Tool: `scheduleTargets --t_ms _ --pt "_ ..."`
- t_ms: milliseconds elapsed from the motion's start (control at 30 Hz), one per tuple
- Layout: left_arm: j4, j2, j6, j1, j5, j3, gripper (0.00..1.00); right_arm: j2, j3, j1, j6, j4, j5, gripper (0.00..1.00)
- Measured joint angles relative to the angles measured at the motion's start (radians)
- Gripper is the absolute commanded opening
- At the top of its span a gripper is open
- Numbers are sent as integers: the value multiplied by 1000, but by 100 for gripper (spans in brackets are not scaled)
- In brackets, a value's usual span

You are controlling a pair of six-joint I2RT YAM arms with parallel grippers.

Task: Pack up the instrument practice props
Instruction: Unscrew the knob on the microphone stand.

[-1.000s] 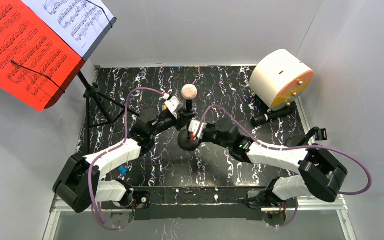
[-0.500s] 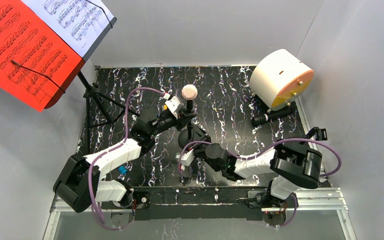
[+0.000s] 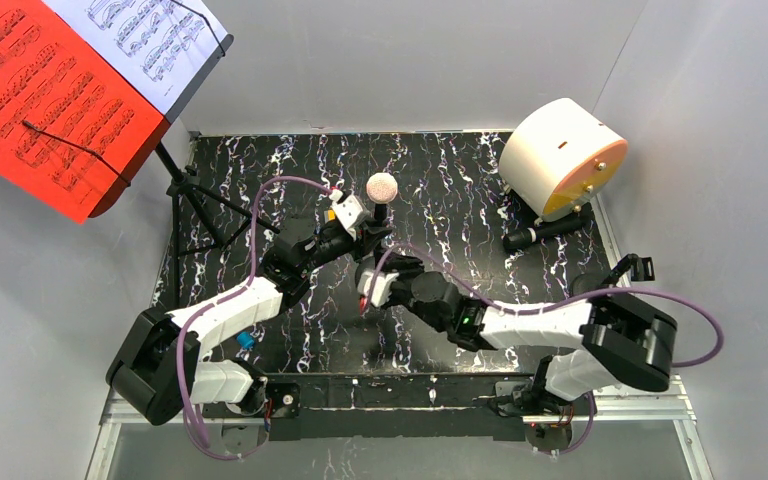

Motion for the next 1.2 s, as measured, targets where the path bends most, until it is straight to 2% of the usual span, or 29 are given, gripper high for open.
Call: scheduleTargets --t_ms 167,333,567,833,1200 --pt "1 0 15 0 8 0 0 -111 -1 -98 410 -105 -182 65" --pt "1 0 27 0 12 0 0 -193 -52 -203 781 -102 -372 71" --pt "2 0 32 0 16 0 0 -217 -97 -342 1220 -33 -530 71" --pt "7 0 27 0 17 -1 0 -102 -93 -471 1521 70 -654 61" --pt "30 2 12 0 17 -10 0 31 -71 -525 1699 221 -803 54"
